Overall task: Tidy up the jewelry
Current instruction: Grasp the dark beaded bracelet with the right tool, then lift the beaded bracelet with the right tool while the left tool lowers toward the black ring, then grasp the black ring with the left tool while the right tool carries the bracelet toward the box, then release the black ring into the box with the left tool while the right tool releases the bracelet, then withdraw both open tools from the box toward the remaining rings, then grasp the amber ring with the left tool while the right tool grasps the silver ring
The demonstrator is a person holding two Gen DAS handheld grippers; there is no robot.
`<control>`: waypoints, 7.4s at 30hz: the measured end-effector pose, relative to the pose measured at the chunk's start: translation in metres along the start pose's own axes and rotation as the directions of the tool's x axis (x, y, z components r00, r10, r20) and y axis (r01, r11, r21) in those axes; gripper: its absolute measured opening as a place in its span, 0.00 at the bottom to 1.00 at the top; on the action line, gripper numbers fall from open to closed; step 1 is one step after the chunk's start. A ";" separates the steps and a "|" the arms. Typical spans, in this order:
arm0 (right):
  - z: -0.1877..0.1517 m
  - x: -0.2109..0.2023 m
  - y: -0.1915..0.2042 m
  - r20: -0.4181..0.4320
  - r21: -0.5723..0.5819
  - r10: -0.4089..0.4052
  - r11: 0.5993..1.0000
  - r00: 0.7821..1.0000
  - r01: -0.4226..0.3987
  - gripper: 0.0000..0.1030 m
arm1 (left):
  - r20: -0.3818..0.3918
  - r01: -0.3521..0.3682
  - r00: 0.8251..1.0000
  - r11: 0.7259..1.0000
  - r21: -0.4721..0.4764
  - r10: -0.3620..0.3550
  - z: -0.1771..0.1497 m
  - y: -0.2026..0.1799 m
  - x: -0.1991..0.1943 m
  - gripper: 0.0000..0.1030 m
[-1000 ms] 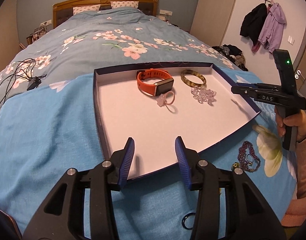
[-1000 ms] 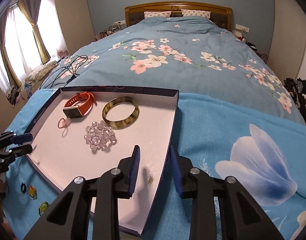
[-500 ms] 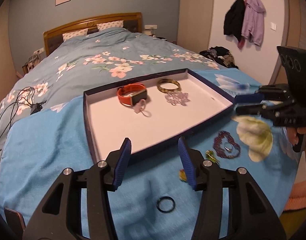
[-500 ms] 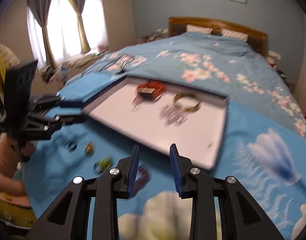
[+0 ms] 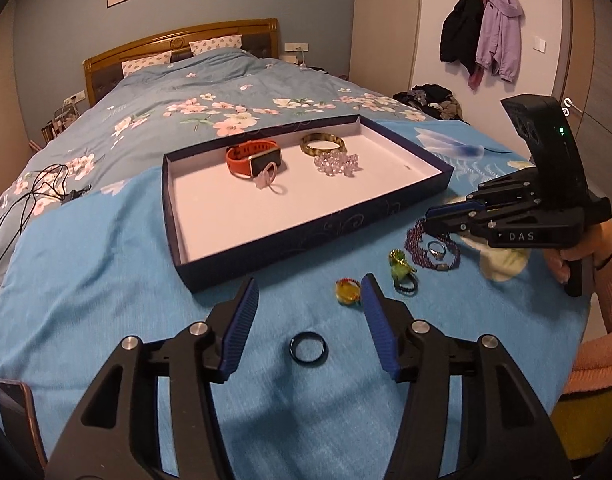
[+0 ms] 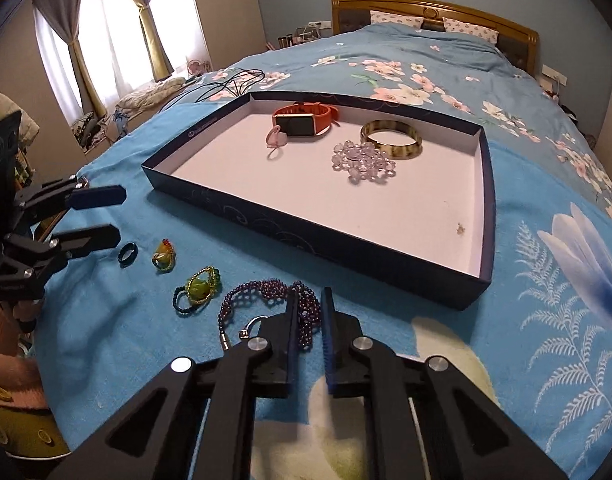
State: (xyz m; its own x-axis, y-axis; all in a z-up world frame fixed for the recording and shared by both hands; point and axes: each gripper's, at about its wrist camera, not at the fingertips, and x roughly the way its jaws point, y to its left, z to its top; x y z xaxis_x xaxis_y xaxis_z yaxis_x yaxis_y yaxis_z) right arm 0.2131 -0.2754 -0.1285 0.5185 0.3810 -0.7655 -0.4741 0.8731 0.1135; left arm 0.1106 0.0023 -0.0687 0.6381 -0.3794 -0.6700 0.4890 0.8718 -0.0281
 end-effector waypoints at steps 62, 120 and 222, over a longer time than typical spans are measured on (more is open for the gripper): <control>0.008 -0.070 0.031 0.237 -0.053 0.049 0.998 0.970 -0.038 0.08 | -0.078 -0.008 0.997 1.000 -0.002 0.008 -0.012 -0.012 0.003 0.22; 0.072 -0.034 -0.008 0.273 0.066 0.024 0.997 0.962 -0.043 0.08 | 0.008 -0.075 0.997 0.996 -0.039 0.075 0.076 0.015 0.055 0.22; -0.016 -0.006 0.027 -0.002 -0.024 -0.047 0.999 0.999 0.047 0.28 | -0.137 0.021 0.990 0.999 0.028 -0.017 0.008 -0.016 0.044 0.39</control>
State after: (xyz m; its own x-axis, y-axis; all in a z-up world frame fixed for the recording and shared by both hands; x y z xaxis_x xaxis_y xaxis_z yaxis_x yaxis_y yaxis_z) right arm 0.1864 -0.2590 -0.1309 0.5389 0.3388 -0.7712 -0.4658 0.8827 0.0622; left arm 0.1356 -0.0305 -0.0923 0.5421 -0.3487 -0.7646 0.5189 0.8546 -0.0218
